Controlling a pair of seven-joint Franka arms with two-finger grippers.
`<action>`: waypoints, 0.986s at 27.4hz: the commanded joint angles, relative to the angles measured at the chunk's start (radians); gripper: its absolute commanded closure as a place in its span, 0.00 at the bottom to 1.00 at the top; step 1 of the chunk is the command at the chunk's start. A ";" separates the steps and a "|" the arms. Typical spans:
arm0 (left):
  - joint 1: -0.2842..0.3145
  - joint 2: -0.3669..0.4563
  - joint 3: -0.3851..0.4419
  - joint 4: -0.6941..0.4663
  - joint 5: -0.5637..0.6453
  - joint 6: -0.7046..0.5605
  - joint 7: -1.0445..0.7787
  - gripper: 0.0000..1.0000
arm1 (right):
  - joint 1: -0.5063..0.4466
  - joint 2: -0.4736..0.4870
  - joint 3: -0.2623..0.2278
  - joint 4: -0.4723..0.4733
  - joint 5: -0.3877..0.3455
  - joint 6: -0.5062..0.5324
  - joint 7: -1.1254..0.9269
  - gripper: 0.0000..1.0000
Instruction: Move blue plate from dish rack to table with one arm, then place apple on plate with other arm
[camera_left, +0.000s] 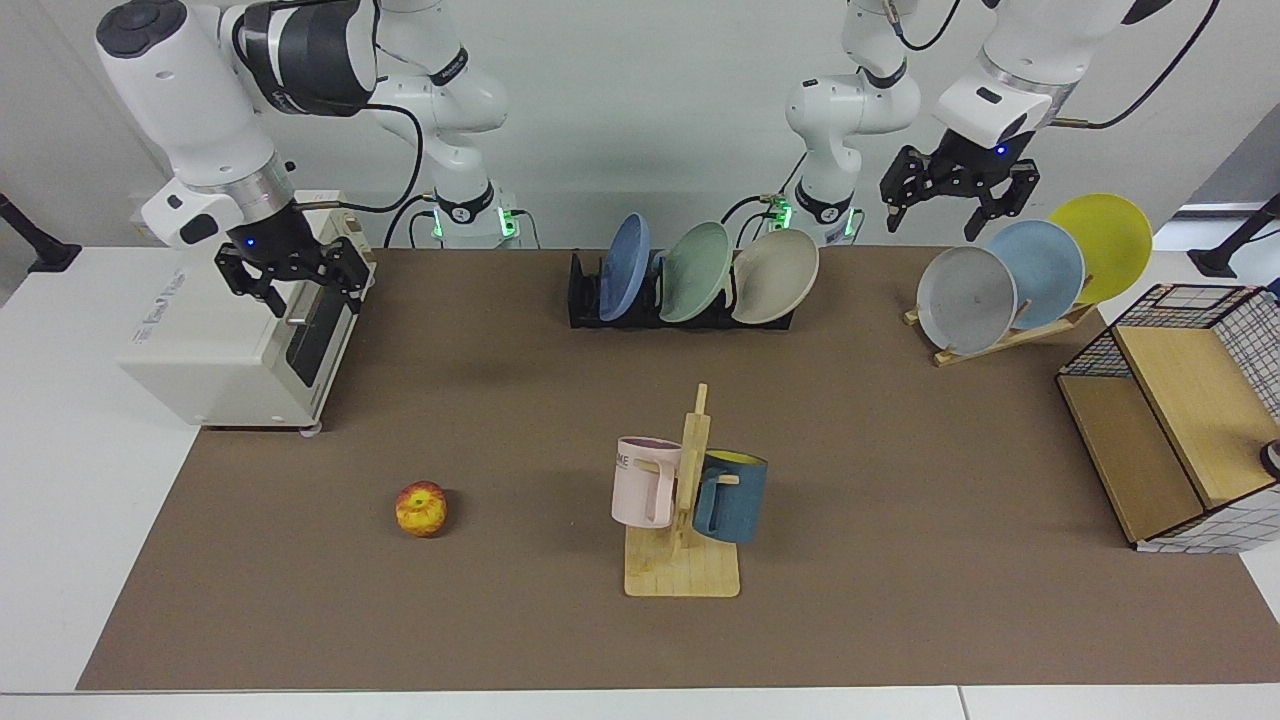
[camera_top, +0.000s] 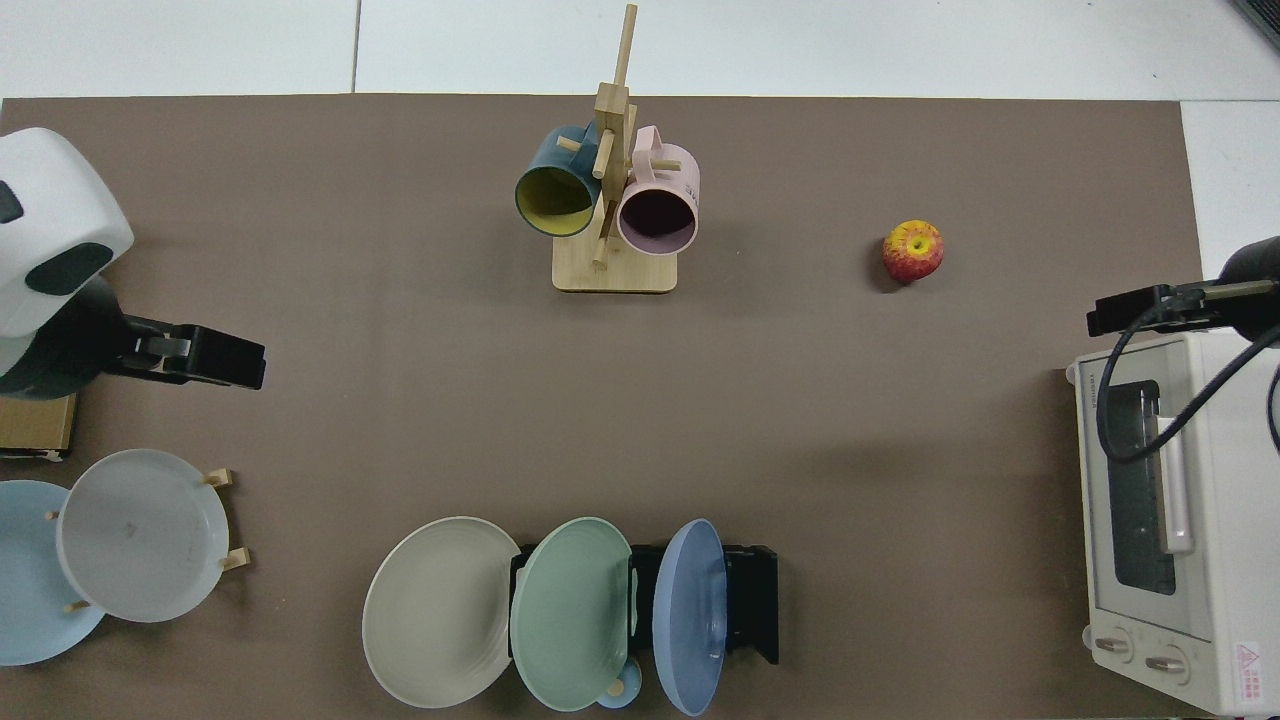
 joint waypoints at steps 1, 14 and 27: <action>-0.002 -0.011 -0.001 -0.002 0.019 -0.018 -0.002 0.00 | -0.010 -0.016 0.009 -0.014 -0.001 0.002 0.012 0.01; -0.007 -0.011 -0.001 -0.006 0.015 -0.008 -0.019 0.00 | -0.010 -0.016 0.009 -0.014 -0.001 0.002 0.012 0.01; -0.013 -0.073 -0.018 -0.105 0.013 0.011 -0.021 0.00 | -0.010 -0.016 0.009 -0.016 -0.001 0.002 0.012 0.01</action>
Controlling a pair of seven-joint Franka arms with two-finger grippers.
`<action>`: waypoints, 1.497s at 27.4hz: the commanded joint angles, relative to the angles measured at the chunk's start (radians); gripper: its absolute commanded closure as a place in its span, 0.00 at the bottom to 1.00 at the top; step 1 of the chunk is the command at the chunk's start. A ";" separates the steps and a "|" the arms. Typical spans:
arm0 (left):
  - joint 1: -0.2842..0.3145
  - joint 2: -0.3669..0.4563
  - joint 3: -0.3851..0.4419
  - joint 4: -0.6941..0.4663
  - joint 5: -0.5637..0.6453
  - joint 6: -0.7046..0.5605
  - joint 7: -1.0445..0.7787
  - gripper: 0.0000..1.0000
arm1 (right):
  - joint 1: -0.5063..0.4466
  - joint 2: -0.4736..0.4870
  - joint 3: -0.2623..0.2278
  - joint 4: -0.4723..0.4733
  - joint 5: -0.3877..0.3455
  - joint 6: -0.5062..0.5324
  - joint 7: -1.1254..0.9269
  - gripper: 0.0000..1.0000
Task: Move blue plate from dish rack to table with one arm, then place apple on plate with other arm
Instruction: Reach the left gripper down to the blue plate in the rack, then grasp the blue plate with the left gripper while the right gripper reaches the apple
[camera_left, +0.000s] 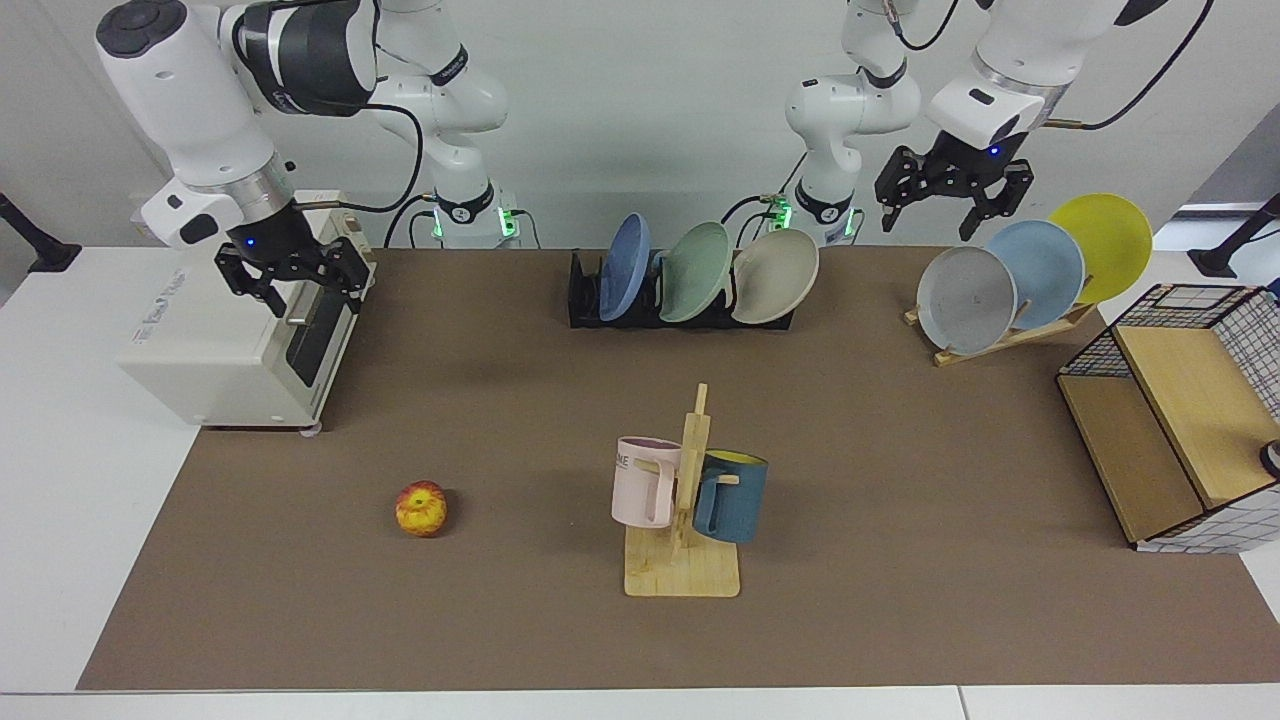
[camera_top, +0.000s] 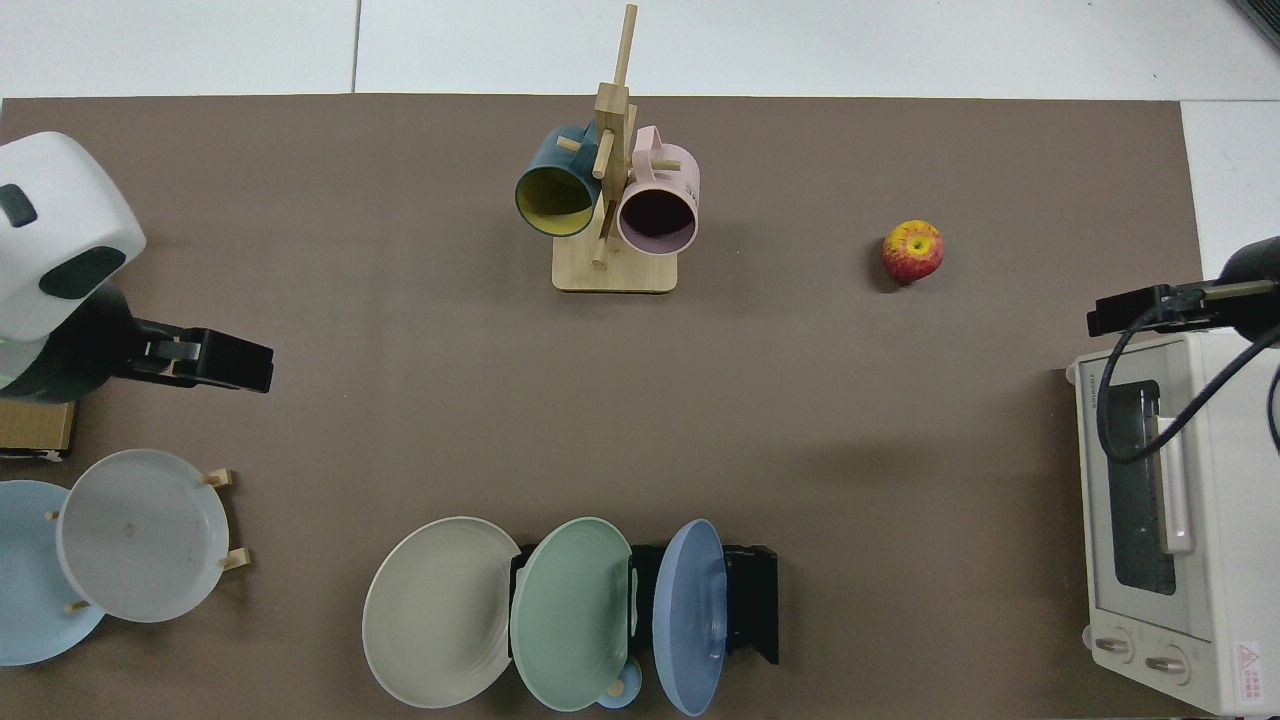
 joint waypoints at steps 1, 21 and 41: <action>-0.013 -0.082 -0.008 -0.115 0.009 0.017 -0.015 0.00 | -0.010 -0.016 0.009 -0.014 -0.001 0.002 0.012 0.01; -0.007 -0.237 -0.318 -0.494 -0.257 0.322 -0.202 0.00 | -0.010 -0.016 0.009 -0.014 -0.004 0.002 0.008 0.01; -0.002 -0.167 -0.680 -0.785 -0.353 0.760 -0.500 0.00 | -0.030 0.197 0.008 -0.014 0.118 0.346 -0.038 0.01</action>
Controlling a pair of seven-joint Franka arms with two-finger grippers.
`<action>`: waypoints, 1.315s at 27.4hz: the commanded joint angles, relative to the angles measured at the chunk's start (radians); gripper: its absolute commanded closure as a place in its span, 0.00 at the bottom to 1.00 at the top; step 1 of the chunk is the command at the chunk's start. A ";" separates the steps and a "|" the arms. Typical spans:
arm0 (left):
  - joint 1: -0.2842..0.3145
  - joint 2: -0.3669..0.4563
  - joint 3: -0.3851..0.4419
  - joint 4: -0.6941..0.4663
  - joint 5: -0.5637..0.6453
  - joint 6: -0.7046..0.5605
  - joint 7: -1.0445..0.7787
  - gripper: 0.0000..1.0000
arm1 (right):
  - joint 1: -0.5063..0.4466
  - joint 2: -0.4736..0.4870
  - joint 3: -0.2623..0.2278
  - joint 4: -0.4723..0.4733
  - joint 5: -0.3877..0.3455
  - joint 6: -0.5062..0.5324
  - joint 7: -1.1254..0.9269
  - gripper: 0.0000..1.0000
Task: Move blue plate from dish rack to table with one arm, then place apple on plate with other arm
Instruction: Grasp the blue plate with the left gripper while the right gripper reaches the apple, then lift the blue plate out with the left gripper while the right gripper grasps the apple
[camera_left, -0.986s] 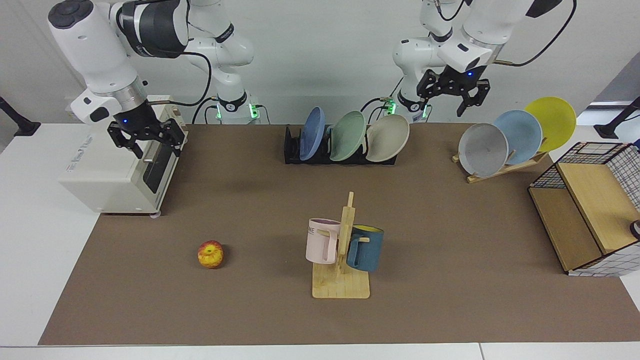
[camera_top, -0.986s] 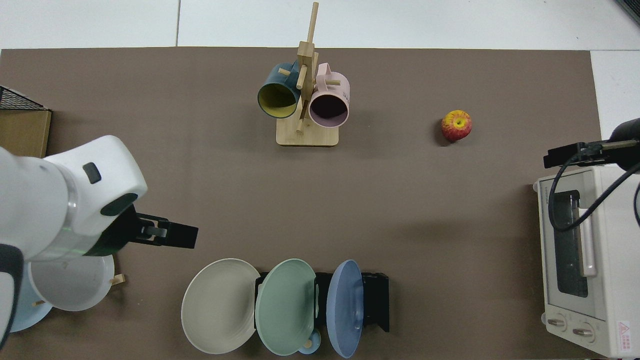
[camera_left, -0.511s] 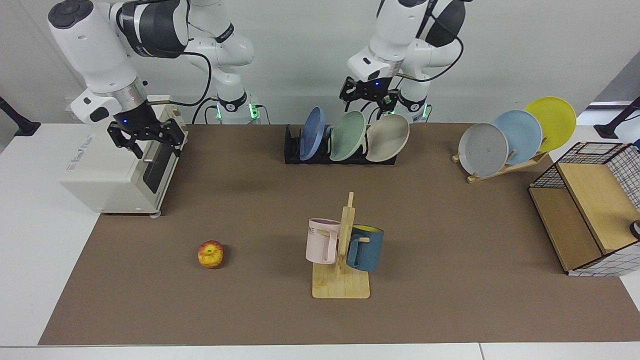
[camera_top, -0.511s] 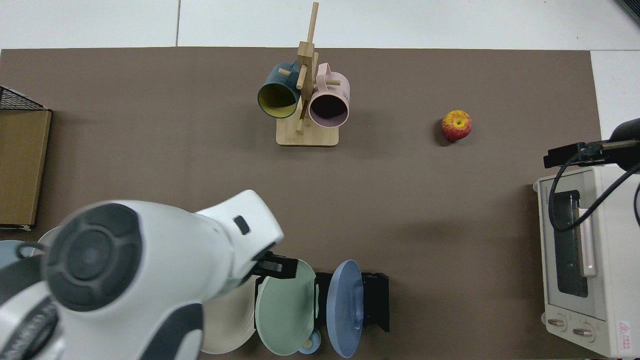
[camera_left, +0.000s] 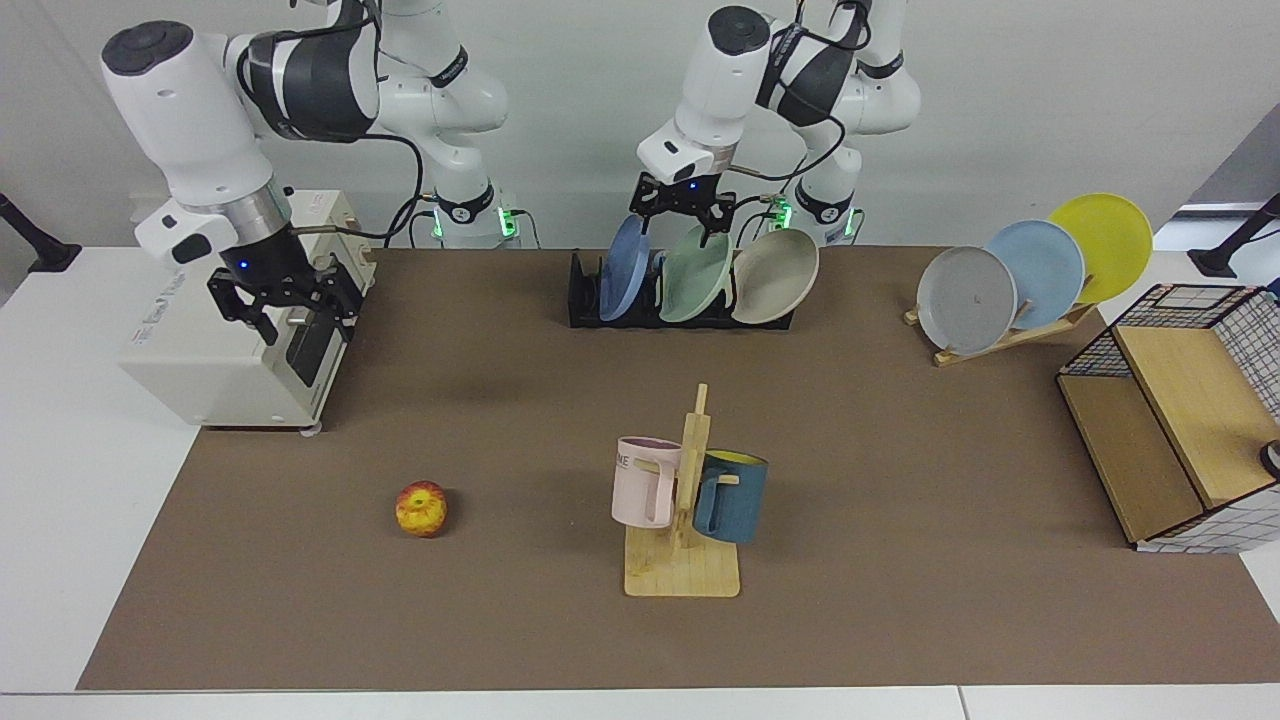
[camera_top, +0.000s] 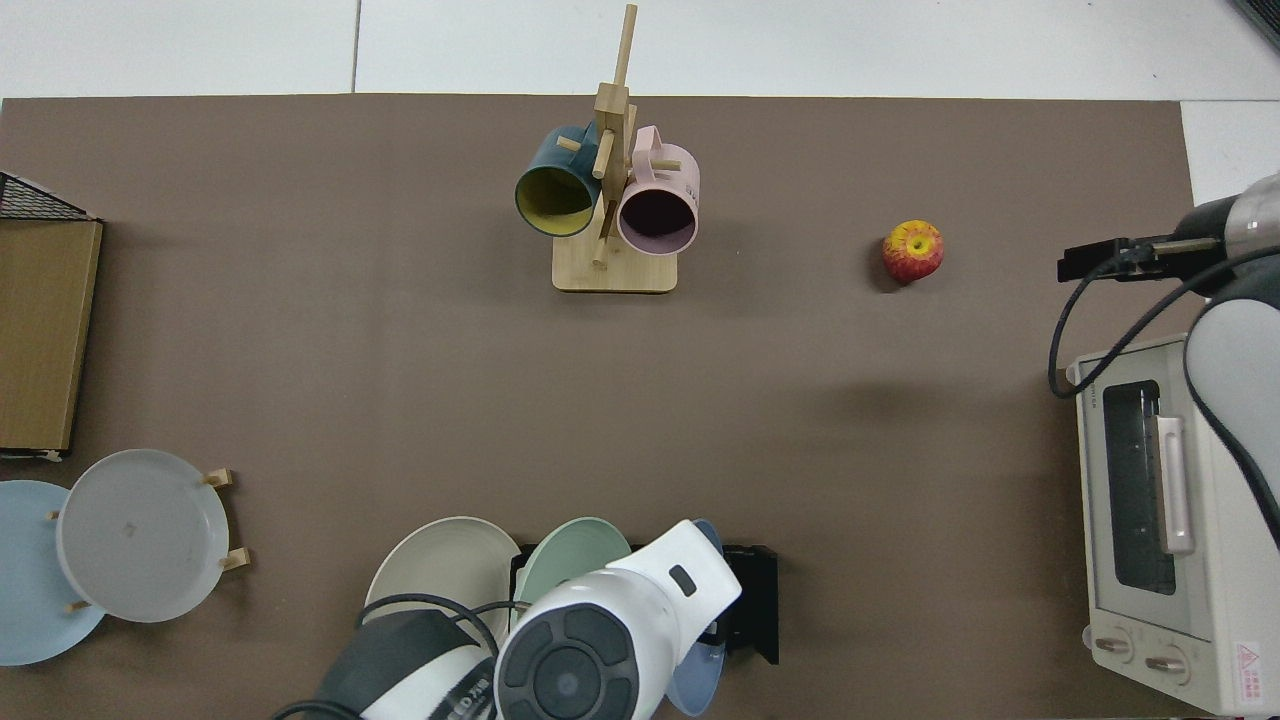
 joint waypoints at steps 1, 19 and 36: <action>0.008 0.051 -0.050 -0.039 -0.024 0.101 -0.066 0.00 | -0.019 0.075 0.009 0.005 0.069 0.098 -0.045 0.01; 0.012 0.056 -0.048 -0.007 -0.006 0.030 -0.053 1.00 | 0.073 0.302 0.012 0.011 0.143 0.411 -0.104 0.01; 0.013 0.039 0.096 0.182 0.022 -0.230 -0.032 1.00 | 0.098 0.435 0.011 0.082 0.137 0.505 -0.153 0.01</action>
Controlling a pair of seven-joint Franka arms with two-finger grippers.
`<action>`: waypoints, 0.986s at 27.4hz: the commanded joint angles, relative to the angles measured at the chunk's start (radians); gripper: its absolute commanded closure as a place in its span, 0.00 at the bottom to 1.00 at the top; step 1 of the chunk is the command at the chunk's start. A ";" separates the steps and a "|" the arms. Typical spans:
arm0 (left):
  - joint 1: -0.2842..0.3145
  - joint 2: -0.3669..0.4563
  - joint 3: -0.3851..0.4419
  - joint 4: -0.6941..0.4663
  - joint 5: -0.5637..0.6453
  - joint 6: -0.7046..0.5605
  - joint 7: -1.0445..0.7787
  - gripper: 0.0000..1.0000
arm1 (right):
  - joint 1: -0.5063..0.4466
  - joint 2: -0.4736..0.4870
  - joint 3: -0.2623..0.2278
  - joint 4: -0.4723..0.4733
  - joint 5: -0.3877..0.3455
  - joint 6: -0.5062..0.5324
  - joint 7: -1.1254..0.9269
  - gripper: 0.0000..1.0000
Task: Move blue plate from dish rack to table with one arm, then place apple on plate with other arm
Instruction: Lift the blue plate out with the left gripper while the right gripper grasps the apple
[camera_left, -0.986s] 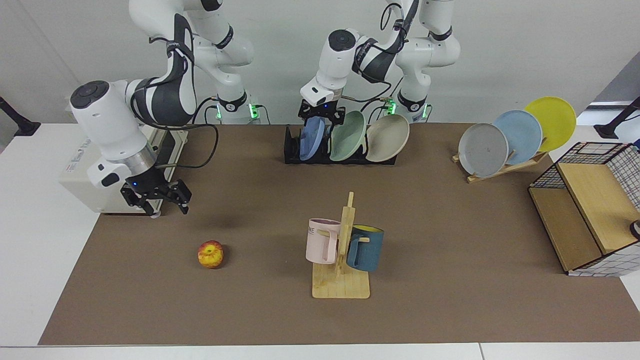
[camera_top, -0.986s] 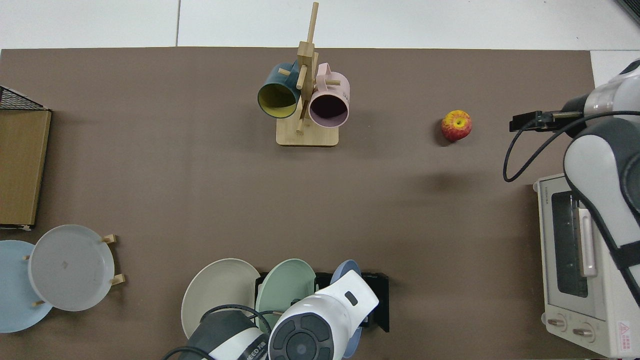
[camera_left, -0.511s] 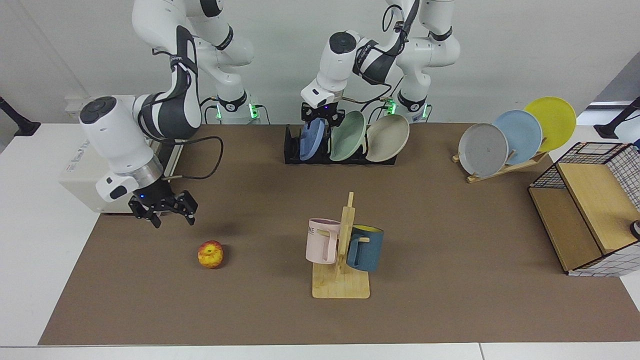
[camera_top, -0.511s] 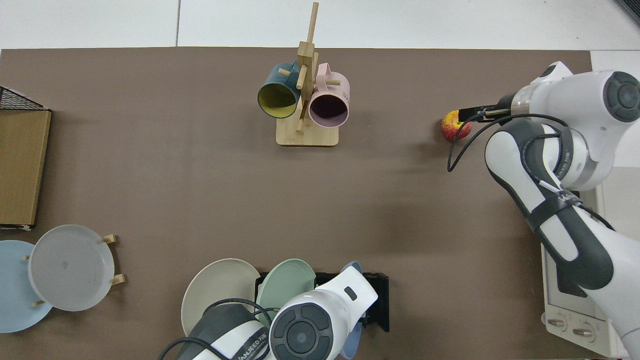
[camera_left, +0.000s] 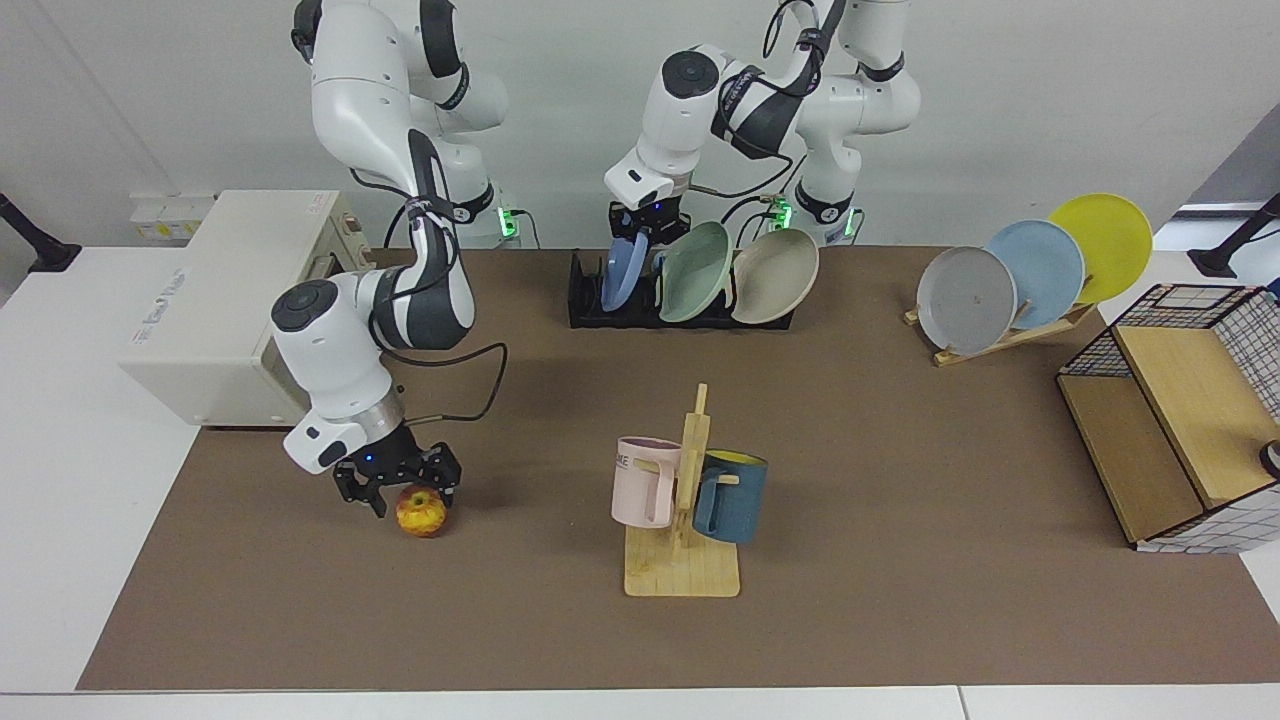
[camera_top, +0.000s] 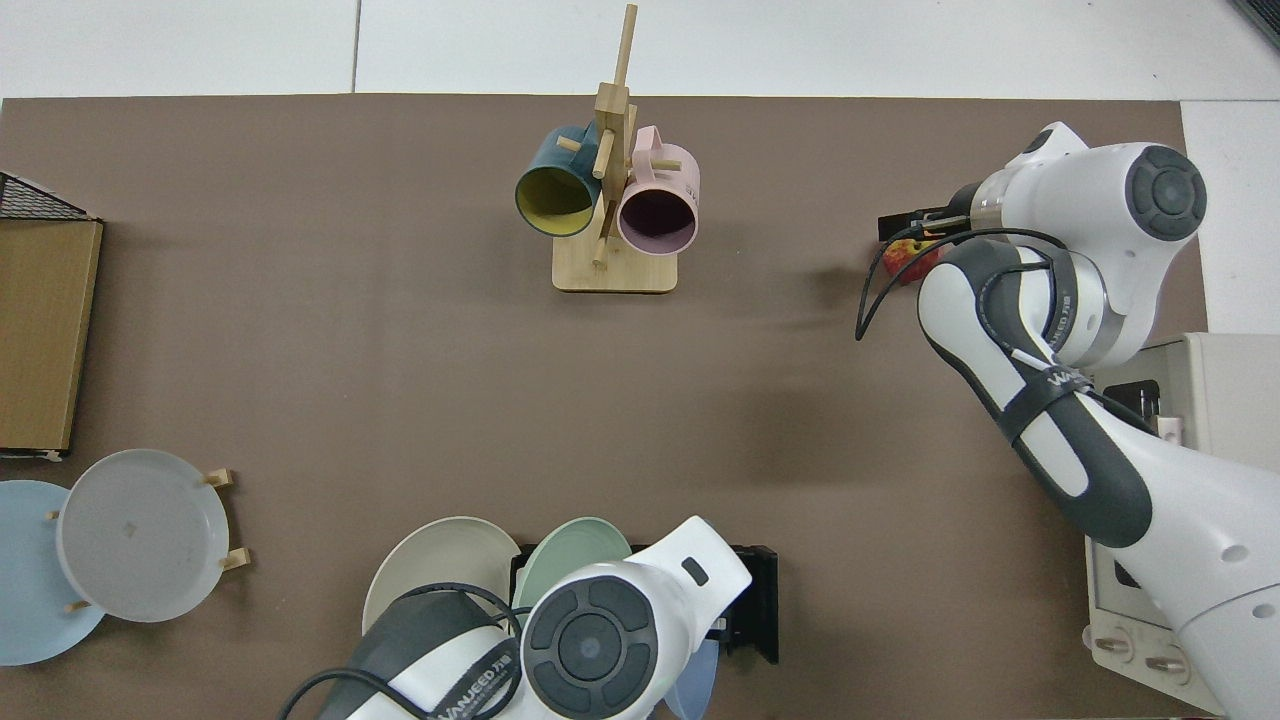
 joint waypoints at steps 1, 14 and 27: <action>0.009 -0.010 0.042 0.061 0.039 -0.060 0.012 1.00 | -0.011 0.043 0.001 0.028 0.015 0.029 -0.057 0.01; 0.012 0.073 0.280 0.070 0.041 0.101 0.310 1.00 | 0.003 0.046 0.001 0.019 0.015 0.021 -0.057 0.01; 0.023 0.240 0.467 0.061 -0.293 0.187 0.737 1.00 | 0.006 0.044 -0.001 -0.003 0.006 -0.017 -0.059 1.00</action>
